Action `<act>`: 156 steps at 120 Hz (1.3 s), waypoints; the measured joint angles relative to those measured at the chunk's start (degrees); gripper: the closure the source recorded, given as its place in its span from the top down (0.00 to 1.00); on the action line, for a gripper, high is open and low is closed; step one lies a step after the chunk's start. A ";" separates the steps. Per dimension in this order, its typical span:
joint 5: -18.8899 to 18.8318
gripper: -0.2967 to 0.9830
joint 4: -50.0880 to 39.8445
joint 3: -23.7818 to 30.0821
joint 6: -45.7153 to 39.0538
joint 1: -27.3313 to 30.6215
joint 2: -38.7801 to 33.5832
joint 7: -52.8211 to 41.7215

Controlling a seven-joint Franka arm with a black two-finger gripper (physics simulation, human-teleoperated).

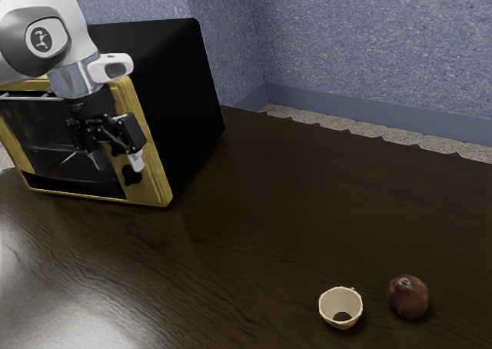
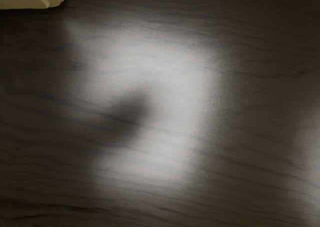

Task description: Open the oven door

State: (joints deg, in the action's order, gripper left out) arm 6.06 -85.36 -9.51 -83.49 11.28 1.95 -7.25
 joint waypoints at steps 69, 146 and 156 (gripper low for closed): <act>-13.43 0.77 -16.45 -12.89 -10.19 -2.08 -18.64 -45.65; 0.77 0.77 -11.13 -18.63 -33.56 -1.50 -7.04 -99.30; 2.73 0.77 -10.84 -18.72 -34.02 -0.98 -6.47 -104.53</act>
State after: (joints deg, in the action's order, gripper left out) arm 8.80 -96.21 -28.23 -117.51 10.30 -4.51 -111.78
